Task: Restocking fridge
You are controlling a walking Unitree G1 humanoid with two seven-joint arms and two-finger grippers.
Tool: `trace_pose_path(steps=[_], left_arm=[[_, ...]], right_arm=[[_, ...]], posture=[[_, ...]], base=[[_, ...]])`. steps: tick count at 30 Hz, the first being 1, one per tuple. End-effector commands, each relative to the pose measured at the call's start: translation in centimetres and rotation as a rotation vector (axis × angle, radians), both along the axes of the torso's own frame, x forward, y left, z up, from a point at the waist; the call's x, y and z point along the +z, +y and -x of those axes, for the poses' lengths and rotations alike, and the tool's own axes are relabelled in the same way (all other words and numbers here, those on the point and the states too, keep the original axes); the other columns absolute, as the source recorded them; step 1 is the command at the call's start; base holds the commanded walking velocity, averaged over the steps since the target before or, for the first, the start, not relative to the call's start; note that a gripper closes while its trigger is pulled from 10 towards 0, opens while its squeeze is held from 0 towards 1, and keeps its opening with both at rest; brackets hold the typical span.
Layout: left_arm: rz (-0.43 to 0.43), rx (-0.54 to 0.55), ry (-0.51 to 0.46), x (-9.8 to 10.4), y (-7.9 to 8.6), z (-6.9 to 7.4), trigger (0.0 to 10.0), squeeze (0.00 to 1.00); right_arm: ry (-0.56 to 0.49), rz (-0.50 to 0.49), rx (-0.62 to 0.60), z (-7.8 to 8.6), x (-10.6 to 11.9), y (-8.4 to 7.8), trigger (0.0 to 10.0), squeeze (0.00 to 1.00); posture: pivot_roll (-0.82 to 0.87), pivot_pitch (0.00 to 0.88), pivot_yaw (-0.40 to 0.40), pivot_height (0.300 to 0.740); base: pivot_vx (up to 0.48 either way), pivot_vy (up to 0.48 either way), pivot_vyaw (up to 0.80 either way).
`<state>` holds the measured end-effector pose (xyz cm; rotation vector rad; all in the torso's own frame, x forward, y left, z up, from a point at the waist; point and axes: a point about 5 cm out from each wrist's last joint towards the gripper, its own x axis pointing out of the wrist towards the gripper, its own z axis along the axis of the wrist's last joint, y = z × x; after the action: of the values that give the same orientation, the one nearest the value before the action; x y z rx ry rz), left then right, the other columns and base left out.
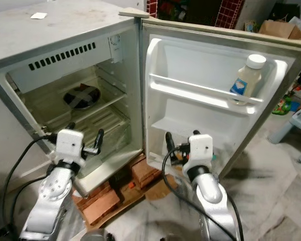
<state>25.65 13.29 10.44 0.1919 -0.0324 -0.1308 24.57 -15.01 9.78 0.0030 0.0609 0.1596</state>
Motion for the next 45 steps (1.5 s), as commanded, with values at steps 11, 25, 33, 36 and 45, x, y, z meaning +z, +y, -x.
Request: trace_pose_path(steps=[11, 25, 33, 36, 45], left_arm=[[-0.011, -0.003, 0.048, -0.7, -0.7, -0.1, 10.0, 0.0], [-0.043, -0.029, 0.032, -0.6, -0.9, -0.4, 10.0, 0.0], [-0.089, -0.029, 0.023, -0.8, -0.1, -0.7, 10.0, 0.0], [-0.083, -0.032, 0.019, -0.6, -0.1, -0.7, 10.0, 0.0], [-0.09, -0.046, 0.014, -0.7, -0.1, -0.7, 10.0, 0.0]], right_arm=[[0.035, 0.005, 0.012, -0.3, -0.7, 0.3, 10.0, 0.0], [0.066, 0.025, 0.026, -0.6, -1.3, 0.5, 10.0, 0.0], [0.036, -0.001, 0.033, -0.9, -0.7, 0.9, 10.0, 0.0], [0.032, -0.004, 0.034, -0.9, -0.6, 1.0, 10.0, 0.0], [-0.011, 0.006, 0.066, -1.0, -0.1, 1.3, 10.0, 0.0]], posture=[[0.05, 0.012, 0.001, 0.74], [0.05, 0.006, -0.001, 0.74], [0.05, 0.007, -0.003, 0.74], [0.05, 0.009, -0.003, 0.74], [0.04, 0.01, -0.003, 0.74]], base=[[-0.237, -0.324, 0.0], [-0.427, -0.017, 0.0], [-0.046, -0.376, 0.0], [0.0, -0.462, 0.0], [0.194, -0.393, 0.05]])
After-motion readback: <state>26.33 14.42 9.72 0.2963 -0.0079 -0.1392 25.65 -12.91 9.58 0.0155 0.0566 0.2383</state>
